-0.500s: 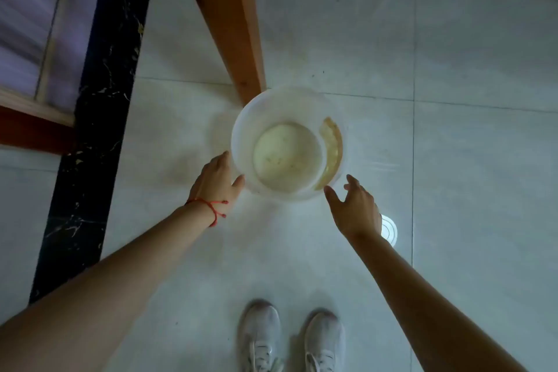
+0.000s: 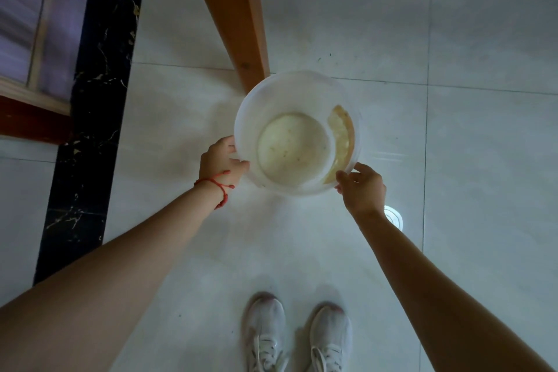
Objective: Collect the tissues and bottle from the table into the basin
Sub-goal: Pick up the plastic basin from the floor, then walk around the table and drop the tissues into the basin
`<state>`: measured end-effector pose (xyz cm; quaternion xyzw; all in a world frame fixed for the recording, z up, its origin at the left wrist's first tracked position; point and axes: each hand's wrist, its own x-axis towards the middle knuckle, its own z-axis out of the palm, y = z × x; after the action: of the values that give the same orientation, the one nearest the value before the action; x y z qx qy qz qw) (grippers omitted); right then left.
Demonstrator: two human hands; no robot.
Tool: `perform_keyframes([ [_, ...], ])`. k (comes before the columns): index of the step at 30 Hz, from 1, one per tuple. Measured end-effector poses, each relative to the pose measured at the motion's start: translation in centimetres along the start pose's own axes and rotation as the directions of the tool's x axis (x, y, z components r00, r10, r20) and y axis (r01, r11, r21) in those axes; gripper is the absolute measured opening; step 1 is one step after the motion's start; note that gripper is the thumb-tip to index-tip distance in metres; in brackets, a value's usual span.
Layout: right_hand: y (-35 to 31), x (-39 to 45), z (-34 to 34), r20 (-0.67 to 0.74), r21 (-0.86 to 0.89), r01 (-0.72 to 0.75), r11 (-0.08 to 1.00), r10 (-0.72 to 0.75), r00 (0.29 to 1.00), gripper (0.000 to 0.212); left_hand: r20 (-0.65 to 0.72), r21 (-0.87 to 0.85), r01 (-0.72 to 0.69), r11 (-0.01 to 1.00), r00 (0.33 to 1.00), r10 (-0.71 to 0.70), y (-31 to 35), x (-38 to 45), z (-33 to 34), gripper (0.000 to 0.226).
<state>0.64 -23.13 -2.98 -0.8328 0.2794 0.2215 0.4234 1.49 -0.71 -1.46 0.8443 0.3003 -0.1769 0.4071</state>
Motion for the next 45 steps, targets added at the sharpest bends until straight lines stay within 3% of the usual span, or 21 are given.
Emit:
perform_keyframes([
  [7, 0.1, -3.5, -3.1, -0.029, 0.049, 0.021, 0.999, -0.02, 0.999, 0.02, 0.004, -0.197, 0.046, 0.979, 0.999, -0.046, -0.2, -3.9, -0.9, 0.056],
  [11, -0.2, -6.5, -5.9, -0.008, 0.099, 0.024, 0.995, -0.024, 1.0, 0.027, 0.009, -0.265, 0.089, 0.96, 0.996, -0.09, 0.4, -6.4, -2.5, 0.055],
  [21, -2.6, -14.5, -13.5, 0.039, 0.215, -0.109, 0.971, 0.103, 0.994, 0.026, 0.118, -0.497, 0.171, 0.851, 0.985, -0.129, 6.0, -14.0, -7.5, 0.045],
  [29, -6.1, -20.9, -20.7, 0.016, 0.172, -0.022, 0.985, 0.02, 1.0, 0.033, 0.226, -0.537, 0.221, 0.814, 0.968, -0.113, 11.6, -21.3, -12.8, 0.036],
  [45, -12.9, -32.6, -30.6, -0.007, 0.244, 0.0, 0.97, 0.002, 1.0, 0.033, 0.212, -0.624, 0.161, 0.764, 0.977, -0.032, 20.7, -32.9, -21.2, 0.037],
])
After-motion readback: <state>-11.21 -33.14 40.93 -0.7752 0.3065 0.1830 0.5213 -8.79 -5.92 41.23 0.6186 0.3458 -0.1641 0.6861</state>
